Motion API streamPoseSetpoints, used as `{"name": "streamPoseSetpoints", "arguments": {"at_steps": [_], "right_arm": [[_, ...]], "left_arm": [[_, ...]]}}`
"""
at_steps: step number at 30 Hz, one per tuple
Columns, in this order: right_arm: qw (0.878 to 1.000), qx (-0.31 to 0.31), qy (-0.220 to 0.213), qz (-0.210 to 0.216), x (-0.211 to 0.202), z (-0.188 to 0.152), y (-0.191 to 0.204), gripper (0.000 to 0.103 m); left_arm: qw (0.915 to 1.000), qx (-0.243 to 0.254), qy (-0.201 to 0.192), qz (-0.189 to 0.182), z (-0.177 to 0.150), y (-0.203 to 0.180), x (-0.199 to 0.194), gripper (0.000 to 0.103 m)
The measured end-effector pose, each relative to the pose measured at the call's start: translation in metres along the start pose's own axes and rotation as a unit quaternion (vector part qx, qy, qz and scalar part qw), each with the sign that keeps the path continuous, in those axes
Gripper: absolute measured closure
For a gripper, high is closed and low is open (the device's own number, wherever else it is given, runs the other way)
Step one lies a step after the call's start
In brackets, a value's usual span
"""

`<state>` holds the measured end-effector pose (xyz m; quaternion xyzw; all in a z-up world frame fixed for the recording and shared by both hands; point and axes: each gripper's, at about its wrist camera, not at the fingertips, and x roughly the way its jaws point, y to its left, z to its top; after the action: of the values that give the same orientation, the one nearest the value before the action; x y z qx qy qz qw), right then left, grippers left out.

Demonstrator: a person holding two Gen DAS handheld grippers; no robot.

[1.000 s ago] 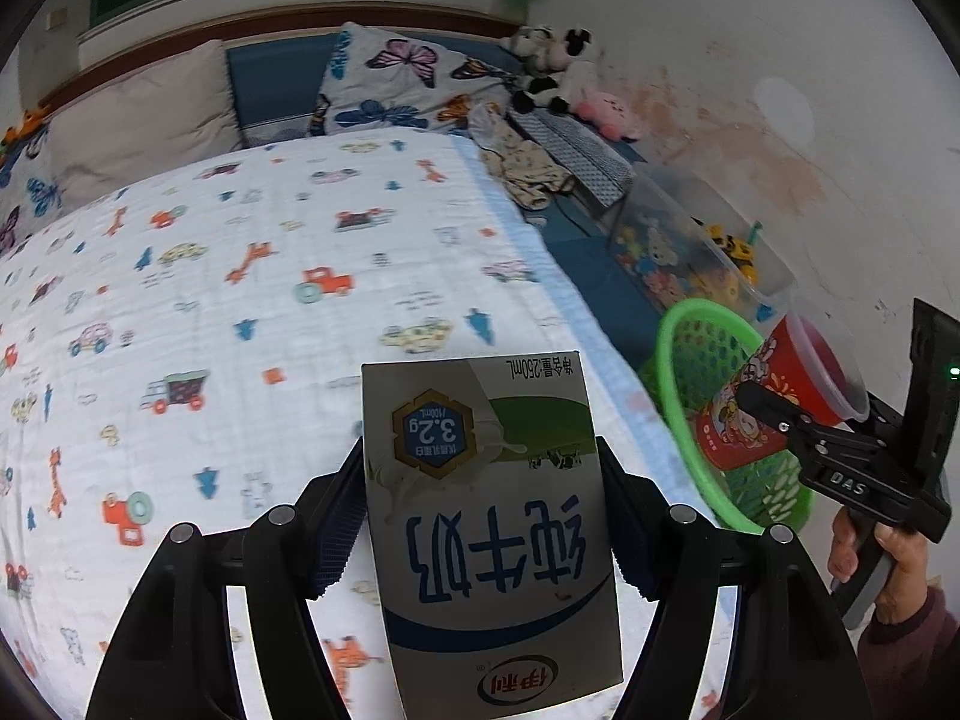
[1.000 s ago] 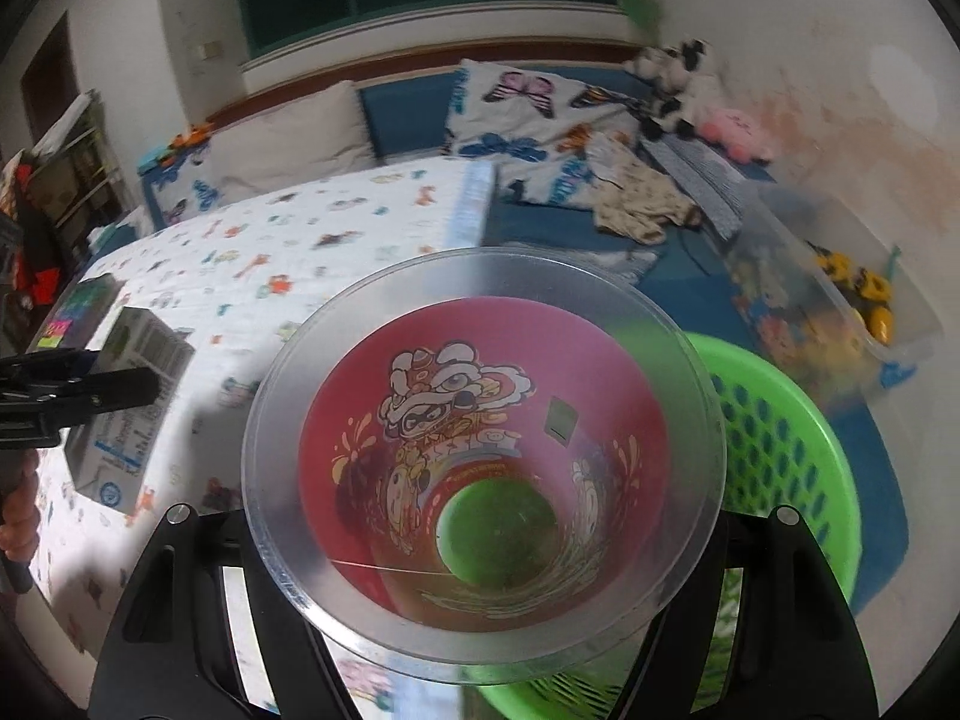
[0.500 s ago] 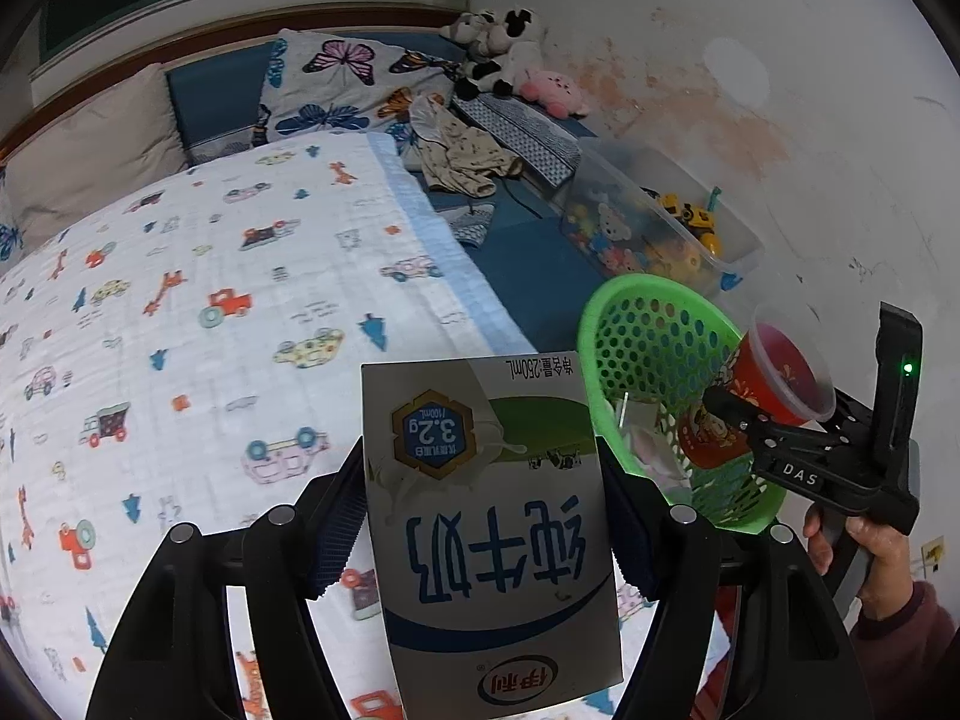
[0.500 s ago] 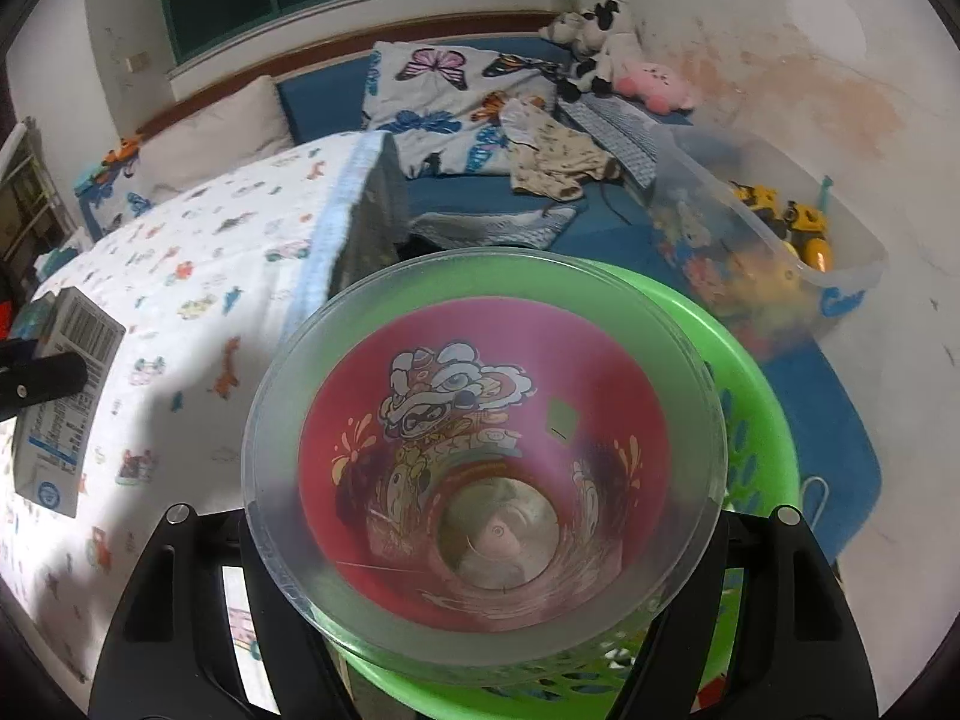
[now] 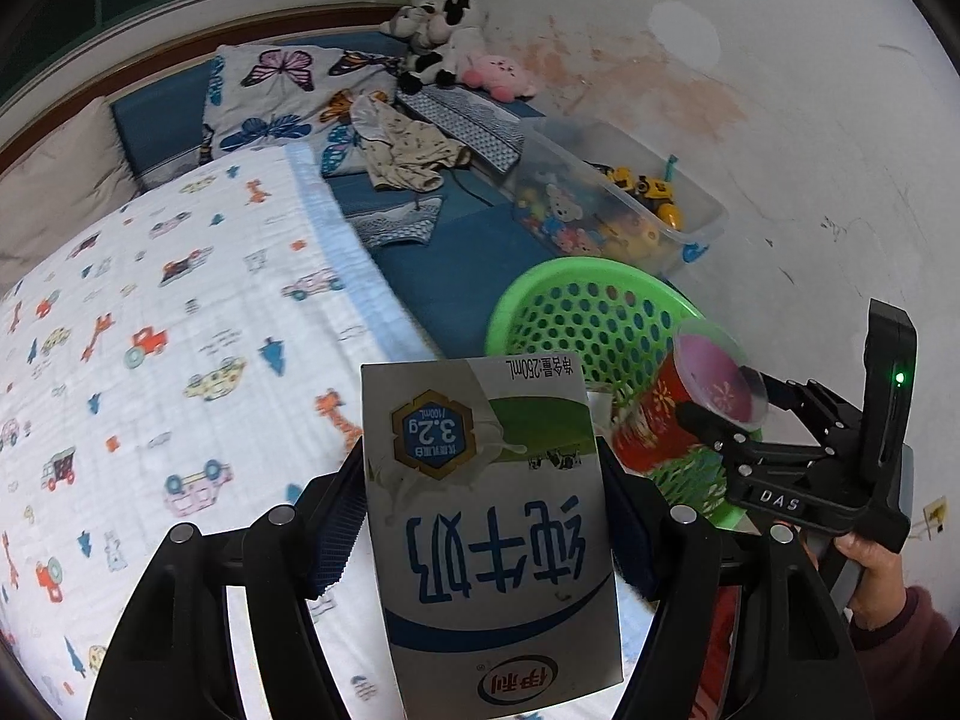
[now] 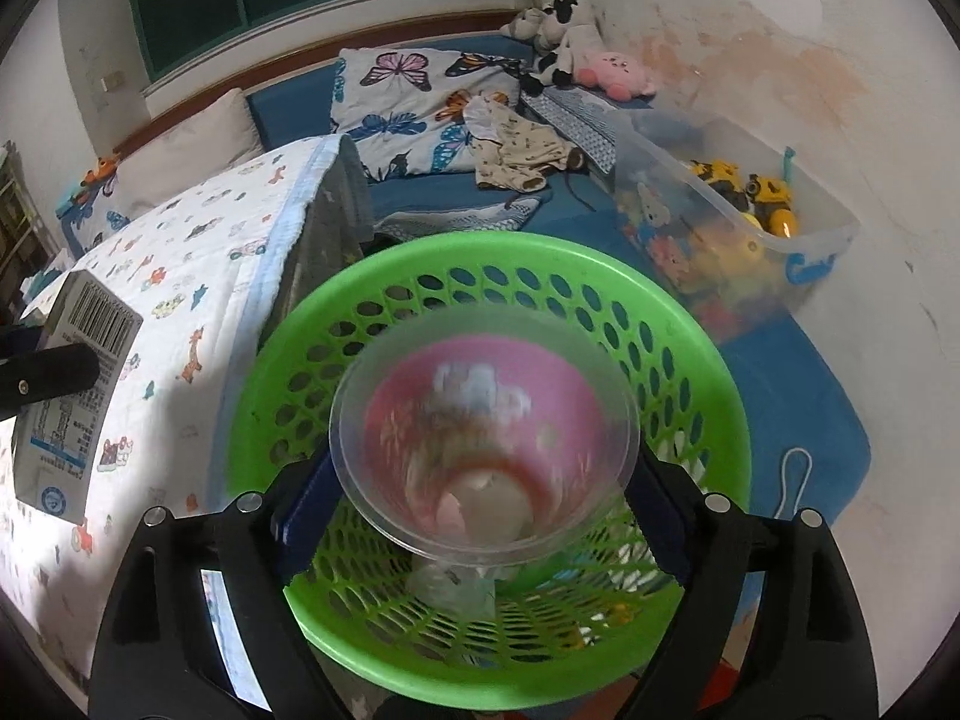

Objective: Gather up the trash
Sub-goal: 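Drop the red cup in the green basket with right tool while left carries the milk carton, then lower the white milk carton into the green basket and open the left tool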

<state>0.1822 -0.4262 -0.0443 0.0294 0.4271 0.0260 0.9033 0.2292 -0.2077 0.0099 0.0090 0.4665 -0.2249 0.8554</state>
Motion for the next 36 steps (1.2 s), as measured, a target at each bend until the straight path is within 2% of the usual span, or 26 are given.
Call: {"name": "streamPoseSetpoints", "arguments": {"at_steps": [3, 20, 33, 36], "right_arm": [[1.000, 0.008, 0.000, -0.001, -0.002, -0.004, -0.007, 0.012], [0.999, 0.037, -0.014, 0.000, -0.026, -0.026, -0.033, 0.009], [0.998, 0.058, -0.035, 0.016, -0.053, -0.046, -0.041, 0.008], [0.997, 0.062, -0.038, 0.020, -0.058, -0.051, -0.040, 0.008]], "left_arm": [[1.0000, 0.008, 0.000, -0.002, 0.004, -0.010, 0.004, 0.035], [0.9990, 0.039, 0.014, -0.016, 0.015, -0.056, 0.031, 0.035], [0.9981, 0.040, 0.035, -0.029, 0.023, -0.078, 0.065, 0.035], [0.9980, 0.041, 0.037, -0.031, 0.024, -0.081, 0.067, 0.031]]}}
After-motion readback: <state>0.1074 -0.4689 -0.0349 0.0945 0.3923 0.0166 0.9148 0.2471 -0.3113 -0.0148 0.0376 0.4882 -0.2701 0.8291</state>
